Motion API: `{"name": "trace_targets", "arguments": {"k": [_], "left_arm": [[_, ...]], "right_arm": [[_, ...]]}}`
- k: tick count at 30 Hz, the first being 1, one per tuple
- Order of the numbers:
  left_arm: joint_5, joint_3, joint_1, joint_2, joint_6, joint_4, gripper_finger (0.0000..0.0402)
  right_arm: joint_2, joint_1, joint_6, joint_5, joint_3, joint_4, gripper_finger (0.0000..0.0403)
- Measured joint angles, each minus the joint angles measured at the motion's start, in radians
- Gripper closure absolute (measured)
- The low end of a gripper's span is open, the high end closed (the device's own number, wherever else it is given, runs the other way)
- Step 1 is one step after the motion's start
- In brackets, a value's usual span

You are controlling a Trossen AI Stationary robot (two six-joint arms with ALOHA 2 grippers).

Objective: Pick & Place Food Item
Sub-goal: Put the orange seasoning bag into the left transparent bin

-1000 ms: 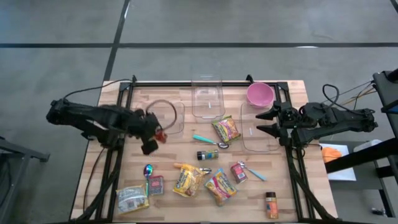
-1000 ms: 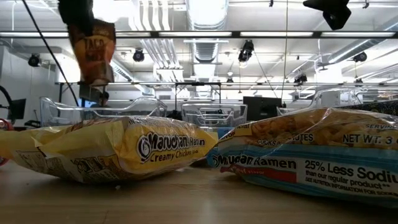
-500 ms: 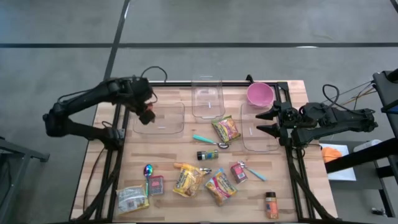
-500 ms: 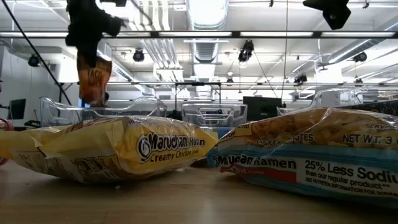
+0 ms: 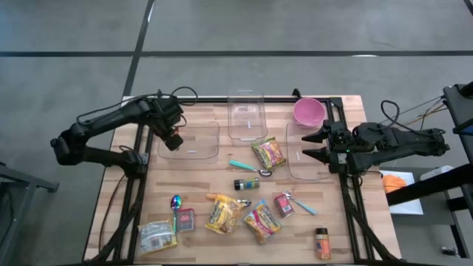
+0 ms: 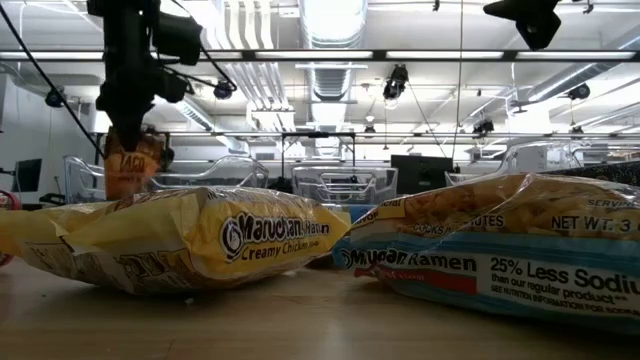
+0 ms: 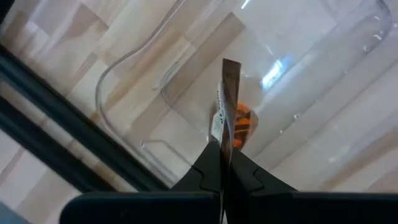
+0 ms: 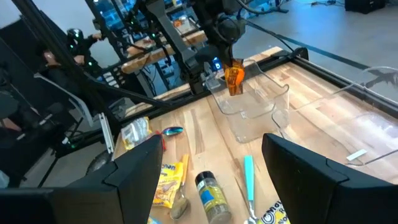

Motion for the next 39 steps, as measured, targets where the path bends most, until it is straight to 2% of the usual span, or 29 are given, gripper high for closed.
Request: {"name": "trace_targets", "arguments": {"k": [8,14,39], "left_arm": [[-0.009,-0.076,0.001,0.0,-0.026,0.107,0.0401],[-0.09,-0.085,0.003,0.0,-0.026,0.123,0.0401],[-0.082,-0.143,0.005,0.001,-0.021,0.165,0.0401]], "right_arm": [[0.078,0.0,0.0,0.0,0.0,0.022,0.0131],[0.109,0.0,-0.035,-0.001,0.0,0.078,0.0131],[0.111,0.0,-0.06,-0.002,0.0,0.087,0.0131]]}}
